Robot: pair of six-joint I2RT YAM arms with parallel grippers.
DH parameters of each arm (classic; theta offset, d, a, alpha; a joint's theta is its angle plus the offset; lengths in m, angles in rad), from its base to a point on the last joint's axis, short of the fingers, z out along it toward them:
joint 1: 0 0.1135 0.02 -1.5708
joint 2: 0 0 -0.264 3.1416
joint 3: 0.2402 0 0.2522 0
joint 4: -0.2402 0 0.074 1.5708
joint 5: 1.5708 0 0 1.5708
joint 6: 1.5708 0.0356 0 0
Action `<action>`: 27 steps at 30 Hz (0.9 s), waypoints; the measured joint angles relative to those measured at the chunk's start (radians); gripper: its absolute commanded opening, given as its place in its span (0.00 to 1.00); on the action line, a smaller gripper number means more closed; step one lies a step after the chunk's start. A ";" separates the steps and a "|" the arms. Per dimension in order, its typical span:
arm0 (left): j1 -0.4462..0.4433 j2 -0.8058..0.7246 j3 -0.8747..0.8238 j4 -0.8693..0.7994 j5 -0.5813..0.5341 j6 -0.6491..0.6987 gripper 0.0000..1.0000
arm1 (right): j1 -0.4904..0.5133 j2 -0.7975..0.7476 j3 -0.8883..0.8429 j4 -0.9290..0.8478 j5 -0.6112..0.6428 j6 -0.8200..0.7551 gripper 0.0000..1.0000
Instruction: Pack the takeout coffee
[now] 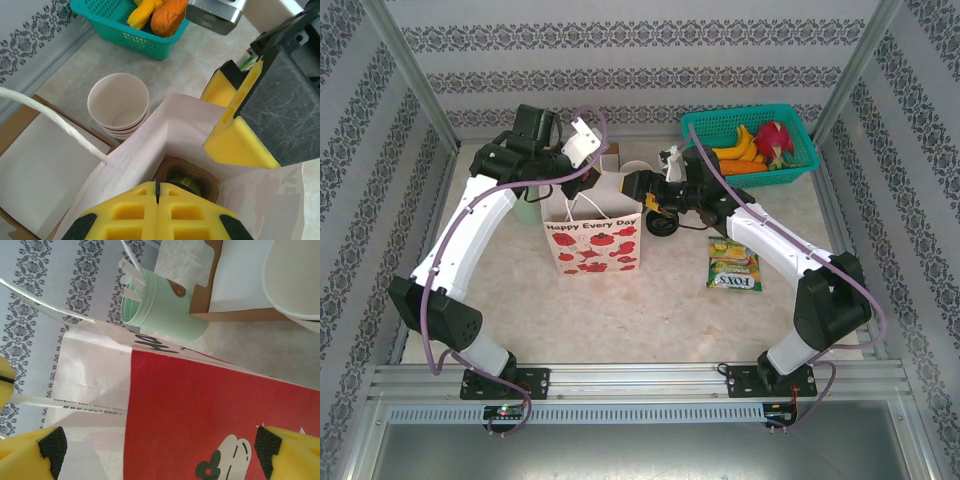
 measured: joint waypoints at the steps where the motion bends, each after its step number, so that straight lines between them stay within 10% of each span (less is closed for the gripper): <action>1: -0.002 0.002 -0.003 0.002 0.000 0.000 0.00 | 0.000 0.000 -0.002 0.000 0.001 0.000 0.98; 18: -0.072 0.135 -0.055 0.044 -0.085 0.004 0.10 | 0.000 -0.013 -0.007 -0.027 0.013 -0.001 0.98; 27: -0.081 0.138 -0.055 0.051 -0.097 0.026 0.38 | -0.001 -0.027 -0.010 -0.033 0.023 -0.001 0.98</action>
